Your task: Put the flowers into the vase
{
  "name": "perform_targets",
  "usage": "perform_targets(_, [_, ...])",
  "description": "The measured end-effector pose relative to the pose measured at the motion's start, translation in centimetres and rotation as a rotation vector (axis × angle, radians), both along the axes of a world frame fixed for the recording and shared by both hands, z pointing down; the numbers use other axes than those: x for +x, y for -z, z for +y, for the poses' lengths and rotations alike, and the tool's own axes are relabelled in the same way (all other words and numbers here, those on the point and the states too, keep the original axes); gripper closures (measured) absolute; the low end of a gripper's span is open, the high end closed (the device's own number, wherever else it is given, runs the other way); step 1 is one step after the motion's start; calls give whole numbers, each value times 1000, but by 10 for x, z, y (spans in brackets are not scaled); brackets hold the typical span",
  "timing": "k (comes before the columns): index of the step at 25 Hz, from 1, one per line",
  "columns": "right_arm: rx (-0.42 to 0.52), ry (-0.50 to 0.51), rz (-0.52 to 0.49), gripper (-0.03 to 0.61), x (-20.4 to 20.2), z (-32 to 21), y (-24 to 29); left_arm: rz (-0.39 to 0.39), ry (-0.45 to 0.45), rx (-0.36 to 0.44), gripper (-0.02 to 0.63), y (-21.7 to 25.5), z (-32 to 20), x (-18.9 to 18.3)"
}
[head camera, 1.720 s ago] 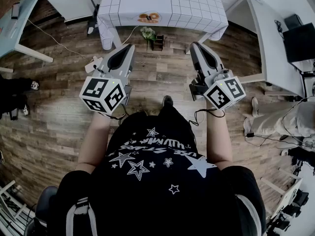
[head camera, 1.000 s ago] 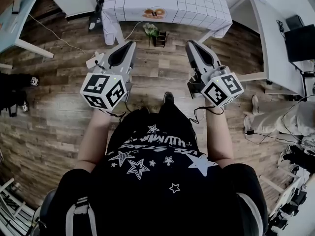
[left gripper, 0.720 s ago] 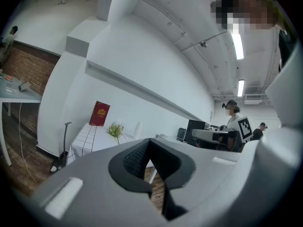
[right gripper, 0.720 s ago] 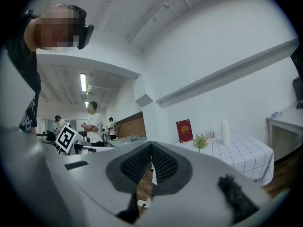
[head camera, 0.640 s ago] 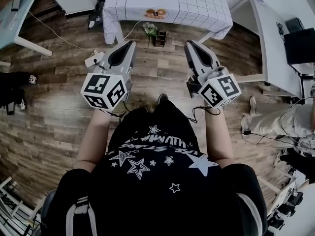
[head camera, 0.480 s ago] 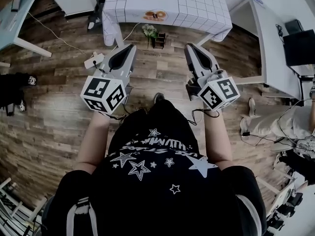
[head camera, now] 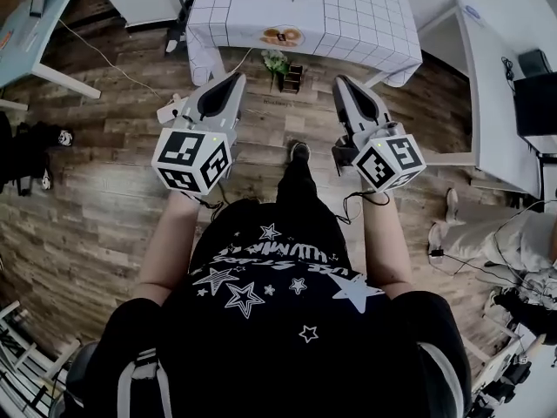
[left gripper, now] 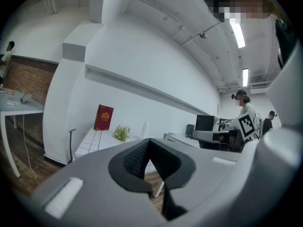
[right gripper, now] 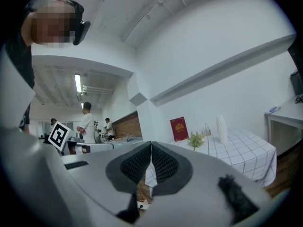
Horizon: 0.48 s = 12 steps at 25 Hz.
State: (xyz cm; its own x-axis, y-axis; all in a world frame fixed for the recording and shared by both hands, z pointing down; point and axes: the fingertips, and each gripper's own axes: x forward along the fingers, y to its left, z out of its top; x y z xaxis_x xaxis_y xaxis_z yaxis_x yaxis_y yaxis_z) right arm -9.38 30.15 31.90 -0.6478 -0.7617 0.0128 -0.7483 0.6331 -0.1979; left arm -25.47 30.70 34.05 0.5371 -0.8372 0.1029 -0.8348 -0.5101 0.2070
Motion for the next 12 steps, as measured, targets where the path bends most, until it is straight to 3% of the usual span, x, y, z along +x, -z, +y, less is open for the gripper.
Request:
perform_targets(6, [-6,31,-28,566,14,-54,-2,-130,95,34,604,-6,-46,7])
perform_targets(12, [-22,54,-41,566,34,-118,-3,-155,131,29,604,-6,-93,23])
